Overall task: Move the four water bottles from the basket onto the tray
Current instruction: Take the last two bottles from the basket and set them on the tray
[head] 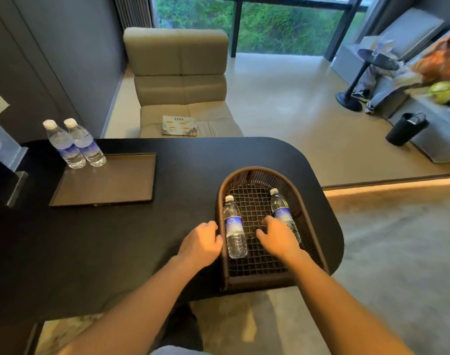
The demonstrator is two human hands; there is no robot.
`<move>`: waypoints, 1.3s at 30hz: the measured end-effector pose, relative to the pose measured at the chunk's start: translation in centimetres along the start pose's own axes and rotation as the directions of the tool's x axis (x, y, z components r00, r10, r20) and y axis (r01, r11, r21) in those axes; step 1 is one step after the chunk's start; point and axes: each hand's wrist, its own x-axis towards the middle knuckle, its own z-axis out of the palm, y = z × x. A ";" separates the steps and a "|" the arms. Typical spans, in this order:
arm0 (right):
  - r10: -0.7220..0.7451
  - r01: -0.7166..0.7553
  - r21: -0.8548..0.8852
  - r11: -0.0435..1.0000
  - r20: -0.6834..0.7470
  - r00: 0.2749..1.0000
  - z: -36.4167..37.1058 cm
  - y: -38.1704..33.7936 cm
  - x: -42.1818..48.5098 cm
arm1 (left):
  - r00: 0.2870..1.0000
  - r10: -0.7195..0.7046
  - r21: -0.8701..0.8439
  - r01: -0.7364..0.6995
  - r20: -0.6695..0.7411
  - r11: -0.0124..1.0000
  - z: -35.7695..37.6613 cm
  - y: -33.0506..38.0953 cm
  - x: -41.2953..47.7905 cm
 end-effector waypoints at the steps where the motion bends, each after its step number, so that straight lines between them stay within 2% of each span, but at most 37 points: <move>1: 0.019 -0.019 0.008 1.000 0.005 1.000 -0.4 0.7 0.1 | 1.000 0.004 -0.033 -0.004 0.005 0.999 0.5 0.8 0.5; 6: 0.116 -0.117 0.059 0.991 0.024 0.993 -2.2 4.2 2.4 | 0.996 -0.044 -0.162 0.057 0.080 0.985 3.4 3.6 3.7; 9: 0.166 -0.170 0.076 0.982 0.057 0.984 -3.0 5.5 4.8 | 0.992 -0.089 -0.137 0.102 0.093 0.985 4.8 4.7 6.4; 13: 0.241 -0.257 0.161 0.953 0.115 0.964 -3.1 6.9 8.9 | 0.965 -0.222 -0.138 0.241 0.141 0.961 6.4 5.5 10.8; 16: 0.268 -0.289 0.139 0.947 0.150 0.952 -2.9 7.4 11.6 | 0.925 -0.334 -0.133 0.360 0.181 0.924 7.1 5.9 13.8; 19: 0.284 -0.308 0.115 0.945 0.184 0.941 -2.7 7.3 13.4 | 0.901 -0.396 -0.065 0.412 0.180 0.909 7.7 6.0 16.1; 23: 0.252 -0.257 0.011 0.966 0.169 0.953 -2.1 7.1 15.3 | 0.904 -0.396 0.076 0.389 0.161 0.918 8.3 6.0 18.3; 26: 0.229 -0.230 -0.016 0.973 0.188 0.955 -1.5 6.8 16.9 | 0.896 -0.393 0.078 0.385 0.205 0.920 8.7 5.4 19.9; 30: 0.221 -0.249 0.069 0.966 0.277 0.935 0.0 6.5 19.0 | 0.863 -0.370 0.016 0.388 0.344 0.921 8.8 4.7 21.0; 34: 0.221 -0.315 0.174 0.933 0.413 0.884 0.8 6.2 20.6 | 0.845 -0.378 -0.110 0.446 0.378 0.888 8.3 4.3 21.8; 39: 0.184 -0.338 0.283 0.898 0.456 0.871 1.0 6.9 20.7 | 0.842 -0.389 -0.217 0.488 0.374 0.846 7.8 4.2 21.3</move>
